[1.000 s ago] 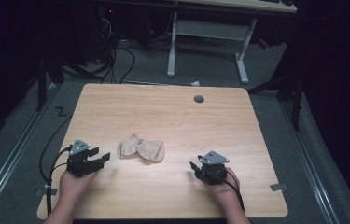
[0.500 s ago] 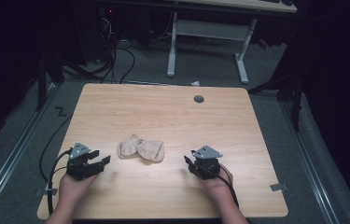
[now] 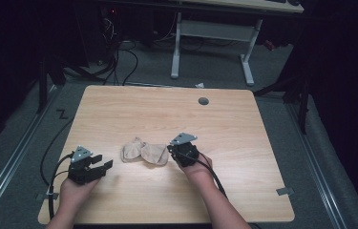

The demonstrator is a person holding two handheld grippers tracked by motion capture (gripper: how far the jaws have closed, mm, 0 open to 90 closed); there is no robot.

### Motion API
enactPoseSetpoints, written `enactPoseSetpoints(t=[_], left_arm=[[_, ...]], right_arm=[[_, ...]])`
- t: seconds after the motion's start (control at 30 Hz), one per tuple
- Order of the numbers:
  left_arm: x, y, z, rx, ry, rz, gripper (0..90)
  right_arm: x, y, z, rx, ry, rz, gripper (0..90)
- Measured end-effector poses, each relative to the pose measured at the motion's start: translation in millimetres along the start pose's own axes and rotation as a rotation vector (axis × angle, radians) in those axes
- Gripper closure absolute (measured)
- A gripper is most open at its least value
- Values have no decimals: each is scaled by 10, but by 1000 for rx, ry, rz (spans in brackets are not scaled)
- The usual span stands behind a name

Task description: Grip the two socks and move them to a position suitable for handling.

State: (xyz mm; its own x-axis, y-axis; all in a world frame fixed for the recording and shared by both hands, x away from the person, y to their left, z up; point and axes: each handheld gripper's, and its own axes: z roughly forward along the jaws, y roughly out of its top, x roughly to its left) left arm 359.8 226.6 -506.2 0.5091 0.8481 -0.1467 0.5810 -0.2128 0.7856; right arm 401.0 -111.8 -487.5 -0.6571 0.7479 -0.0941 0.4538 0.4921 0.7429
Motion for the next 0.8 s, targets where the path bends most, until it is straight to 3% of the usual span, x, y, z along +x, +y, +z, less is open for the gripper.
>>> enactPoseSetpoints(t=[0.17,0.3,0.6,0.8], left_arm=[[4,9,-17,-9,-1,4,459],[5,5,-16,-4,-2,7,459],[6,-1,-20,5,-2,16,459],[-4,-5,-21,4,1,18,458]], right_arm=[[43,133,103,0,12,4,900],[35,182,227,29,11,48,900],[45,98,545,130,5,35,900],[66,34,515,128,-6,36,900]])
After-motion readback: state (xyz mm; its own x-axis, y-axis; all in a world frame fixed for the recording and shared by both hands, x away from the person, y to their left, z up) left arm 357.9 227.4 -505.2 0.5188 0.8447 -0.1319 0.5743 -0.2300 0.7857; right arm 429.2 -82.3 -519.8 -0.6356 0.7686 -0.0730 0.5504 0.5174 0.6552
